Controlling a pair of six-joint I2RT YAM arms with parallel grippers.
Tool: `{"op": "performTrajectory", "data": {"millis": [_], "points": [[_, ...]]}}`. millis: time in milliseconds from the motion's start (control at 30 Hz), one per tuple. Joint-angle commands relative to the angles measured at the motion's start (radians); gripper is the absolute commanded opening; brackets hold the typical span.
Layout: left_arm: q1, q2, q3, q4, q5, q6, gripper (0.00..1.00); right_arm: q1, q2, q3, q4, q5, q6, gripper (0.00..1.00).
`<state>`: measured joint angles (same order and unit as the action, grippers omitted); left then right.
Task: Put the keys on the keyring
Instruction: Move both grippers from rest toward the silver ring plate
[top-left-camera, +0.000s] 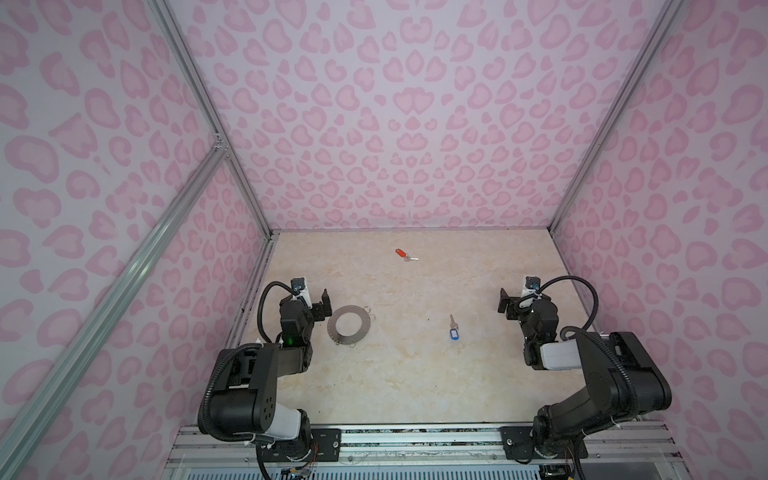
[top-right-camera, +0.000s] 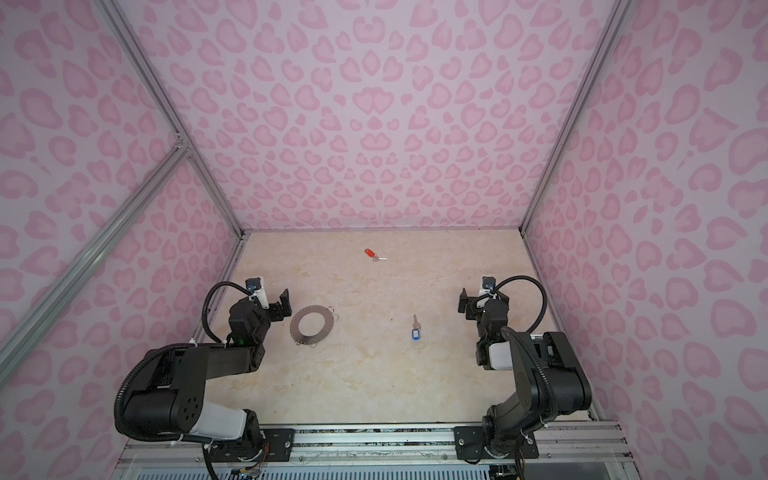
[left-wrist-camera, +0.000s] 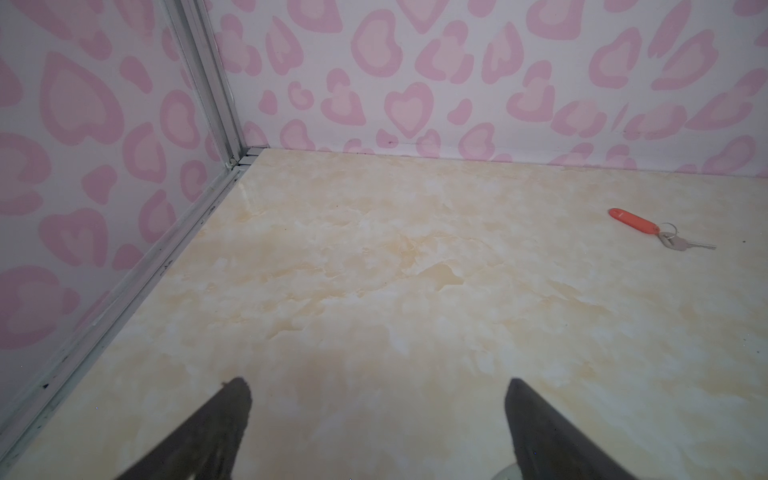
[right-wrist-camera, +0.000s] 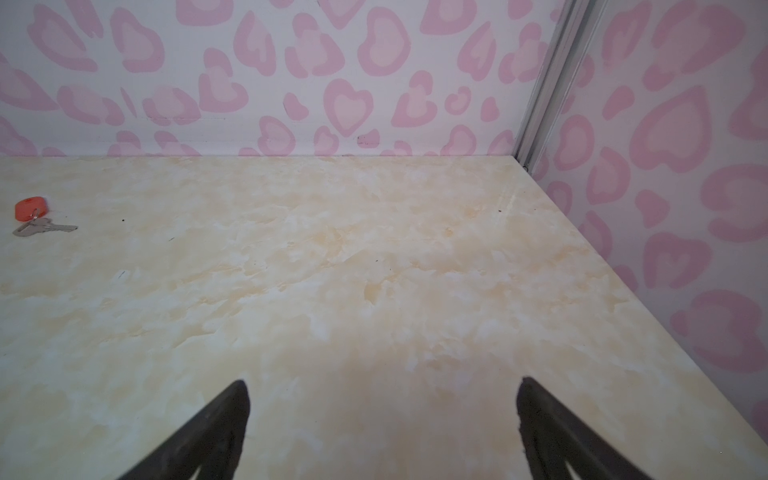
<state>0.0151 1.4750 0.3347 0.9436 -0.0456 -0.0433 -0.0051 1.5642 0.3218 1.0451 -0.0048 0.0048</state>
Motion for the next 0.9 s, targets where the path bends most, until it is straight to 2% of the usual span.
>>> {"op": "performTrajectory", "data": {"millis": [0,267,367,467,533,633,733,867], "points": [[0.002,0.0,0.0,0.025,-0.003,-0.001,0.97,0.0,0.004,0.003,0.004,-0.008,0.003,1.0],[0.011,-0.006,-0.003,0.025,0.015,-0.007,0.97,0.006,-0.012,0.001,-0.004,0.01,0.0,1.0],[0.013,-0.029,0.037,-0.056,-0.021,-0.02,0.97,0.022,-0.113,0.039,-0.15,0.054,-0.006,1.0],[0.013,-0.086,0.181,-0.367,-0.083,-0.048,0.99,0.045,-0.226,0.135,-0.426,0.076,0.019,0.93],[0.012,-0.108,0.338,-0.683,-0.044,-0.072,0.98,0.055,-0.266,0.241,-0.663,0.015,0.05,0.91],[-0.005,-0.121,0.475,-1.0,-0.006,-0.154,0.96,0.124,-0.295,0.314,-0.826,0.028,0.076,0.89],[-0.035,-0.149,0.526,-1.168,0.076,-0.215,0.93,0.206,-0.304,0.357,-0.931,0.037,0.128,0.81],[-0.099,-0.165,0.532,-1.277,0.218,-0.26,0.91,0.282,-0.253,0.463,-1.09,-0.036,0.194,0.7]]}}
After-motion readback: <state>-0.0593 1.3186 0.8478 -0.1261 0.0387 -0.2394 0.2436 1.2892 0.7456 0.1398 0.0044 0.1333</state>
